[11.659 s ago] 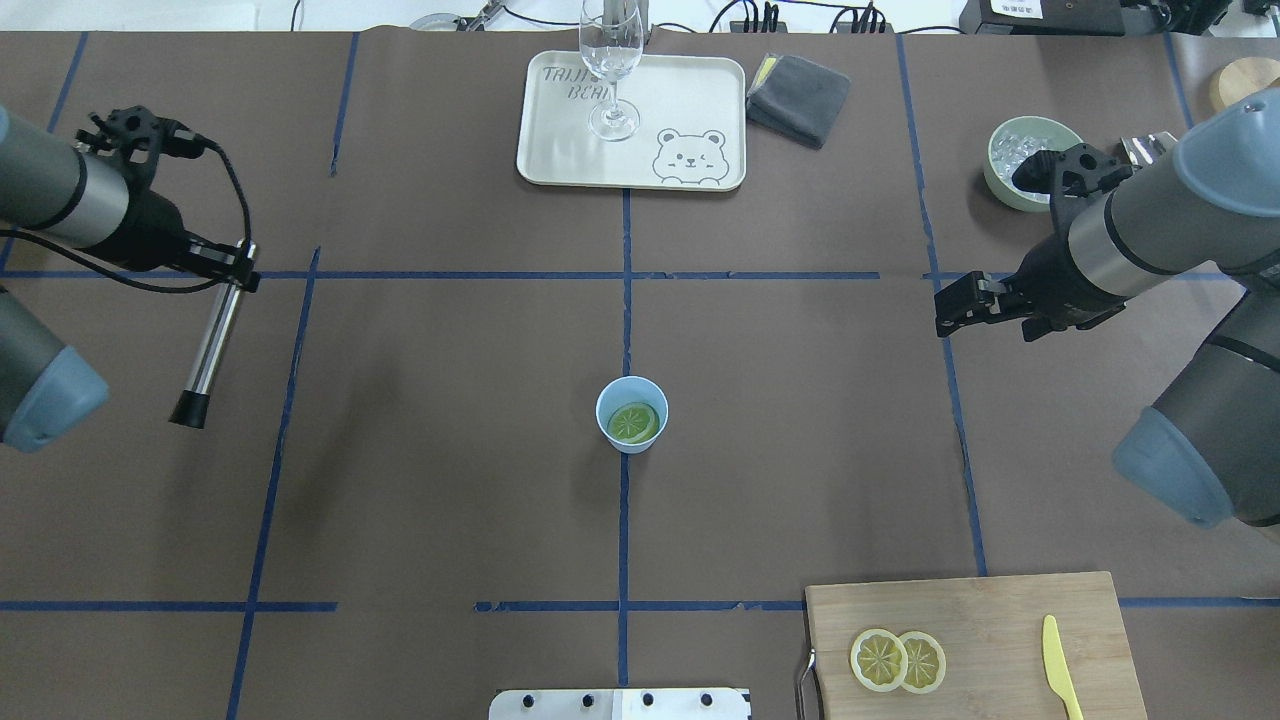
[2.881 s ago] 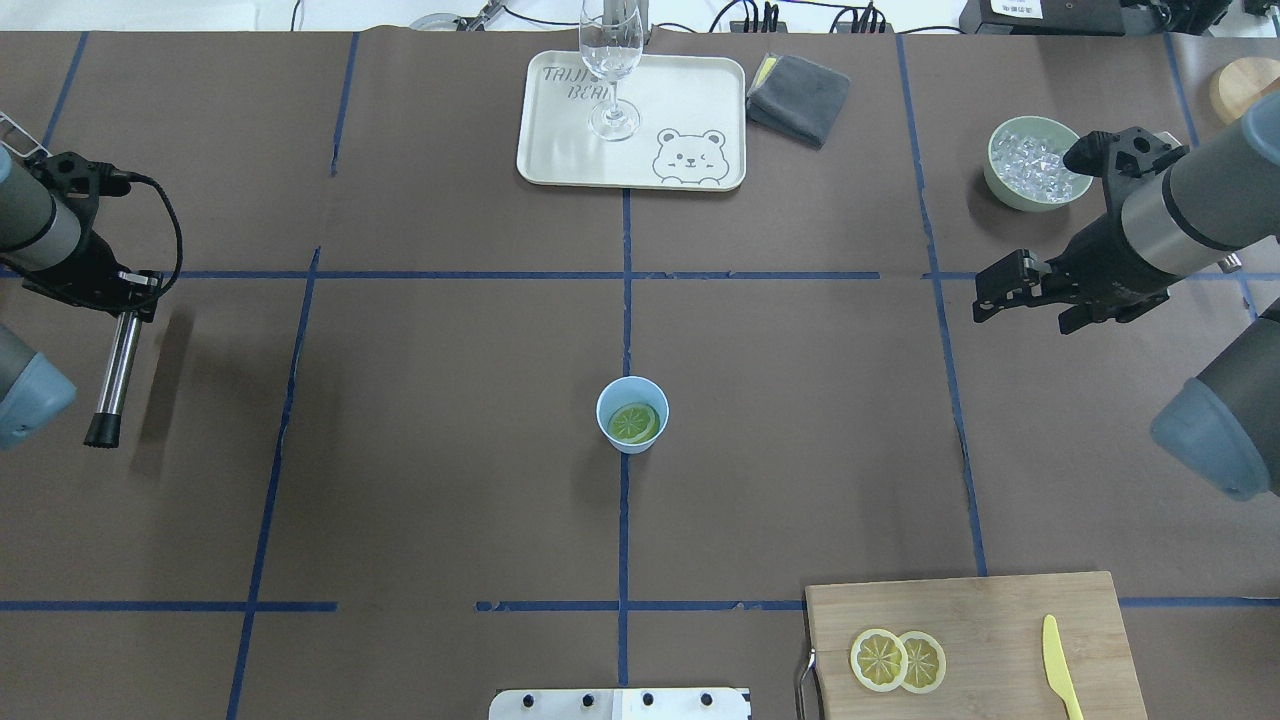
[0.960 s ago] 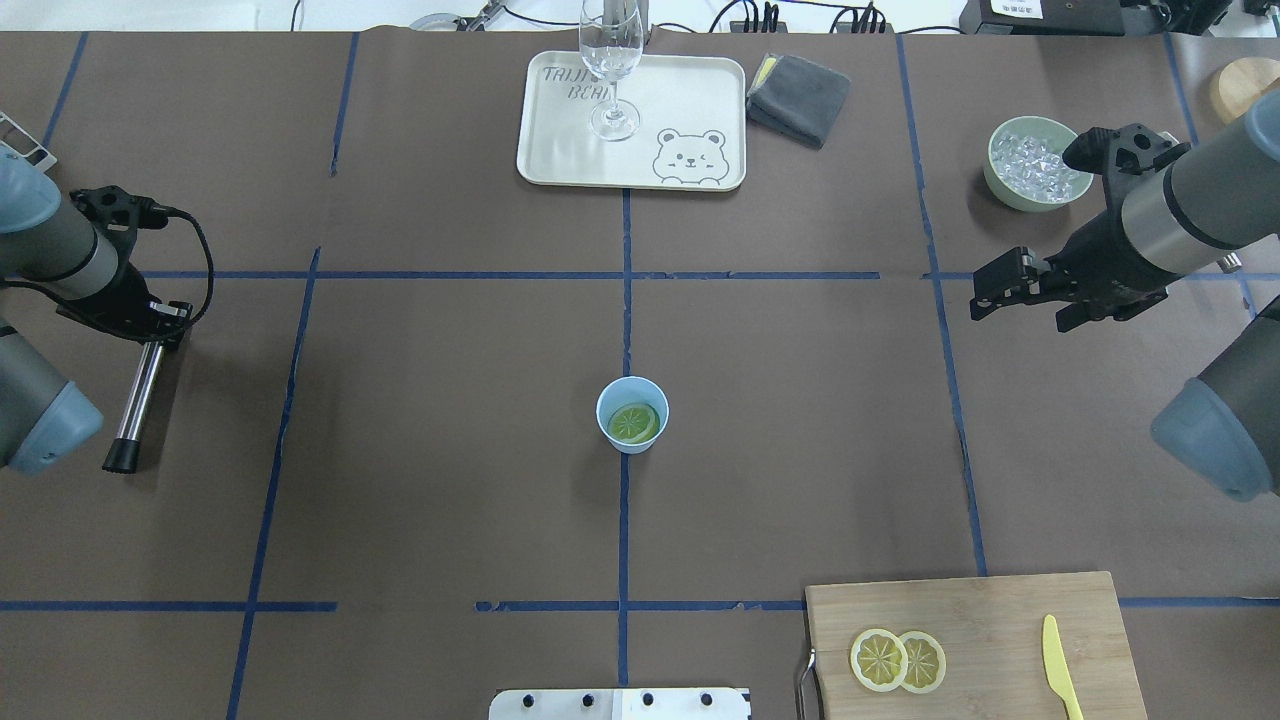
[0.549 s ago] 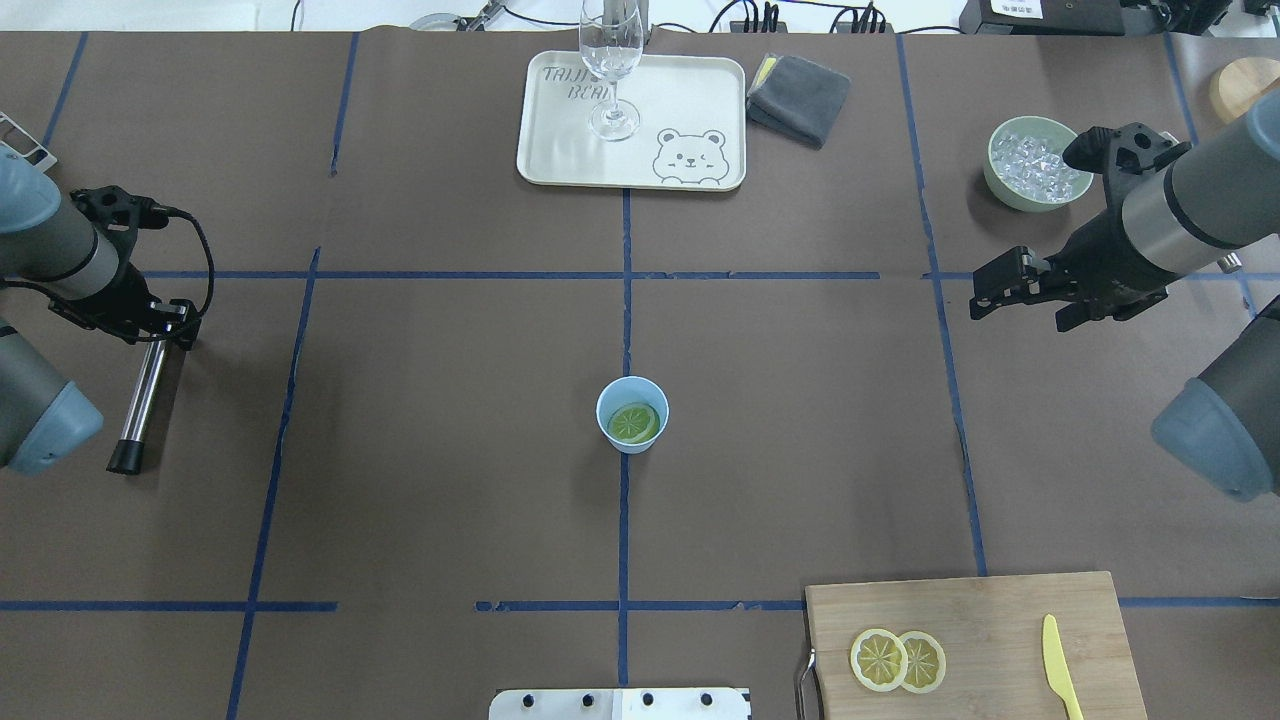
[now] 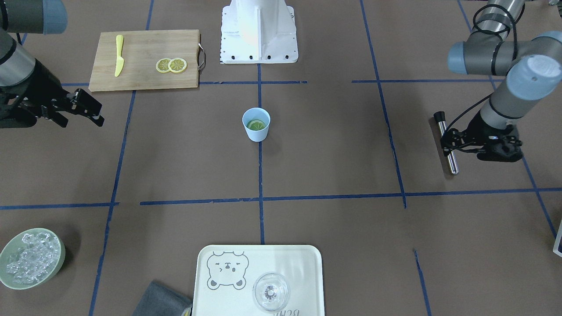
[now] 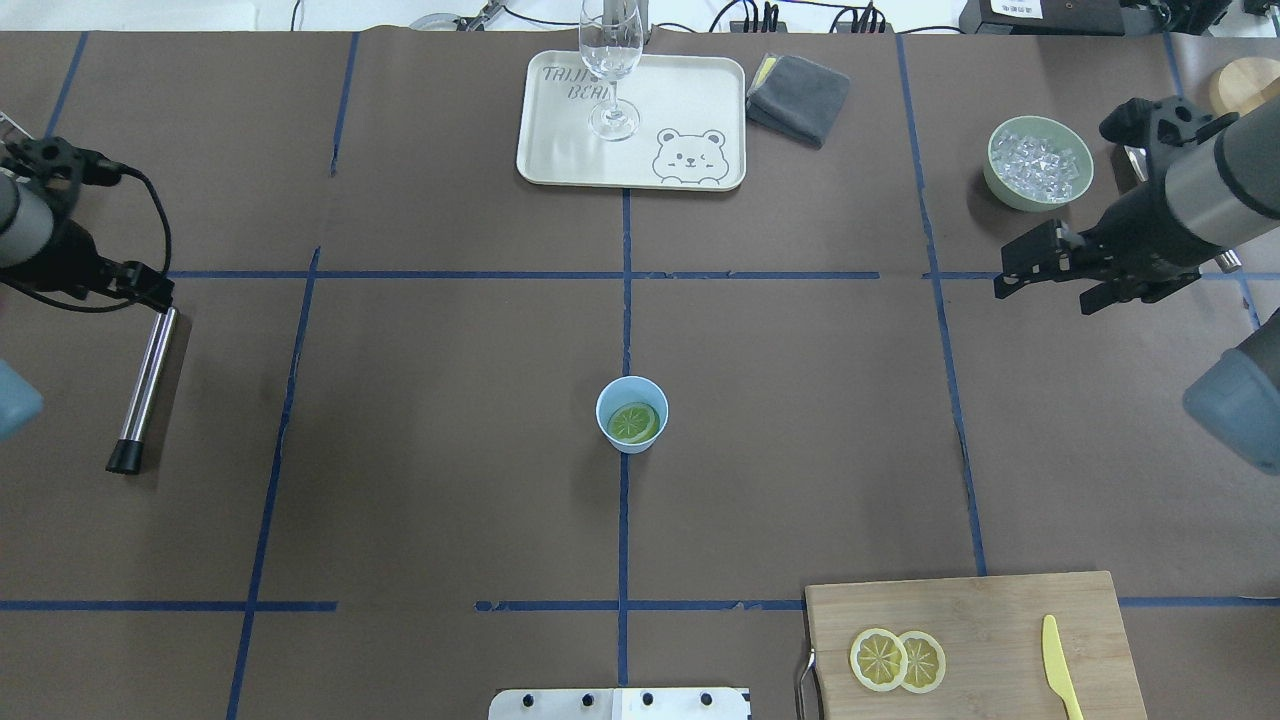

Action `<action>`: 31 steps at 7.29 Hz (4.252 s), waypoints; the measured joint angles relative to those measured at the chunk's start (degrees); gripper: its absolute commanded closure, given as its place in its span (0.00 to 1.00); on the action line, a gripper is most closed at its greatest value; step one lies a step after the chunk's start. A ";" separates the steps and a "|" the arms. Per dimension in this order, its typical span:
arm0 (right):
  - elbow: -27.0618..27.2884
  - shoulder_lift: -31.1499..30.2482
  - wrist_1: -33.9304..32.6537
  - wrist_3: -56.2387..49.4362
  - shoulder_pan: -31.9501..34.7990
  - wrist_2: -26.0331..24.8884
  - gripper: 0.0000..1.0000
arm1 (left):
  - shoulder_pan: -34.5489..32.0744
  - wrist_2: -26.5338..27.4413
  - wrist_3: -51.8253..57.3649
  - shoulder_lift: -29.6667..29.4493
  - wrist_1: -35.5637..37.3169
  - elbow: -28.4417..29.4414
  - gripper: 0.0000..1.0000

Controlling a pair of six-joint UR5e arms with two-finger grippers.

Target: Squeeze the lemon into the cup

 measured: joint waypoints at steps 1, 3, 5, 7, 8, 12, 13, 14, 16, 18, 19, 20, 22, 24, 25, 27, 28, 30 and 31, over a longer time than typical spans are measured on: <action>-0.59 -1.21 -0.34 -3.94 3.23 1.58 0.00 | -4.84 -3.73 5.23 1.21 0.00 -0.81 0.00; -2.68 -3.48 -3.26 -16.63 9.55 2.57 0.00 | -14.45 -12.96 17.21 4.69 -0.04 -0.52 0.00; -3.58 -3.87 -12.83 -33.09 16.09 2.70 0.00 | -21.71 -18.48 26.25 8.98 -0.10 1.26 0.00; -3.79 -4.79 -20.70 -45.60 21.08 2.72 0.00 | -28.45 -19.47 33.41 10.34 0.02 4.55 0.00; -3.99 -5.18 -22.53 -48.12 21.98 2.72 0.00 | -30.91 -17.16 35.62 10.35 0.22 4.65 0.00; -4.89 -5.52 -23.35 -49.74 22.37 2.60 0.00 | -33.74 -14.94 32.69 10.03 9.58 1.28 0.00; -5.07 -5.53 -23.30 -49.81 22.23 2.61 0.00 | -33.75 -16.70 29.54 10.32 10.27 0.52 0.00; -5.24 -5.62 -23.26 -49.84 22.14 2.67 0.00 | -33.45 -17.13 28.35 10.75 10.52 -0.29 0.00; -6.23 -5.78 -23.08 -49.80 21.97 2.73 0.00 | -32.20 -13.09 28.92 12.51 11.47 -2.54 0.00; -7.58 -5.83 -22.88 -49.77 21.82 2.78 0.00 | -31.56 -11.33 34.78 12.82 20.09 -3.82 0.00; -7.93 -5.84 -22.85 -49.77 21.67 2.81 0.00 | -31.52 -11.25 36.88 12.52 25.07 -4.62 0.00; -8.02 -5.92 -22.84 -49.77 21.60 3.12 0.00 | -31.51 -11.28 38.04 12.38 28.37 -5.27 0.00; -7.86 -5.95 -22.82 -49.77 21.56 3.80 0.00 | -31.41 -11.34 40.04 12.38 30.22 -5.20 0.00; -7.48 -5.94 -22.76 -49.80 21.56 3.88 0.00 | -31.19 -12.45 40.66 12.38 27.05 -4.67 0.00; -7.40 -5.91 -22.73 -49.79 21.55 3.87 0.00 | -31.16 -12.99 40.73 12.58 23.28 -4.47 0.00; -7.48 -5.92 -21.98 -49.77 21.55 3.88 0.00 | -31.08 -13.34 40.67 12.56 19.35 -3.49 0.00; -7.56 -5.92 -21.47 -49.77 21.55 3.92 0.00 | -31.00 -13.38 40.67 11.88 18.85 -2.30 0.00; -7.57 -5.93 -21.19 -49.72 21.55 3.96 0.00 | -30.91 -13.36 40.66 11.21 18.63 -1.45 0.00; -7.63 -5.96 -21.17 -49.69 21.55 3.98 0.00 | -30.89 -13.37 40.63 11.17 18.66 -1.32 0.00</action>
